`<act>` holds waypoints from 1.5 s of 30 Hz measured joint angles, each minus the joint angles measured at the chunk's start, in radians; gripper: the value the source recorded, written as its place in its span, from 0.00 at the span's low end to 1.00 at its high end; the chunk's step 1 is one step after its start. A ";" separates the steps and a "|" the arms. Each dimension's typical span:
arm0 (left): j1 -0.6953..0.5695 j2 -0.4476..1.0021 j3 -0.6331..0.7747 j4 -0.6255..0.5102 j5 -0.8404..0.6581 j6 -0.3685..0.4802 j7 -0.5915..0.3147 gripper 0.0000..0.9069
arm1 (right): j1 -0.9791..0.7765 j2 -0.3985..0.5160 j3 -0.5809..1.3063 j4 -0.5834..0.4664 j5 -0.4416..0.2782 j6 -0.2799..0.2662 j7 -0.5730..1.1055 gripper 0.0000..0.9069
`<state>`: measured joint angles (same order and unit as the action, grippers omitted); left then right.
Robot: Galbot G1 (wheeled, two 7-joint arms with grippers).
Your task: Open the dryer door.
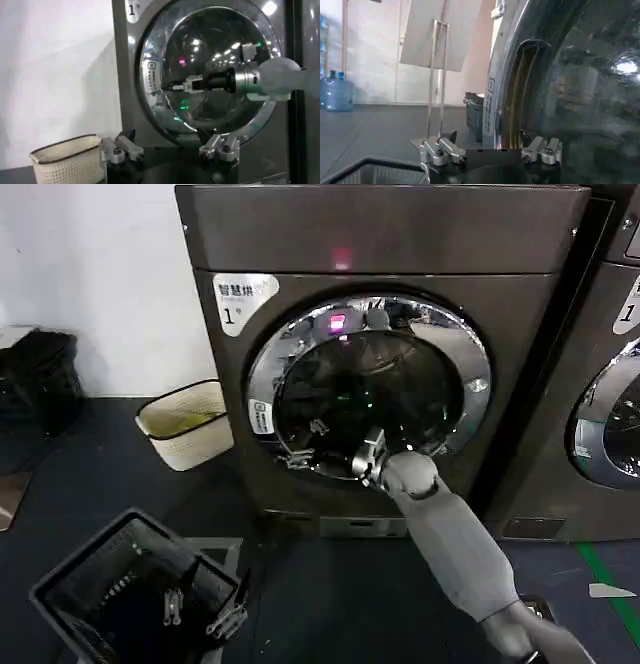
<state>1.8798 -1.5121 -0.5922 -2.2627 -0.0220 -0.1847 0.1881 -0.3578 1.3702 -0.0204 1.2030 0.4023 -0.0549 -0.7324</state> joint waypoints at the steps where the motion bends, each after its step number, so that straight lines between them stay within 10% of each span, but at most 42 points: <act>1: 0.001 0.000 0.000 -0.001 0.001 0.000 0.000 1.00 | 0.002 0.004 -0.001 -0.006 0.000 0.002 0.000 1.00; 45: -0.008 -0.020 0.000 -0.020 0.004 0.013 -0.013 1.00 | 0.031 0.041 -0.043 -0.024 0.001 0.013 -0.088 1.00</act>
<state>1.8718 -1.5324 -0.5921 -2.2824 -0.0176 -0.1720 0.1754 -0.3269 1.4115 -0.0635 1.1794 0.4032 -0.0423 -0.8203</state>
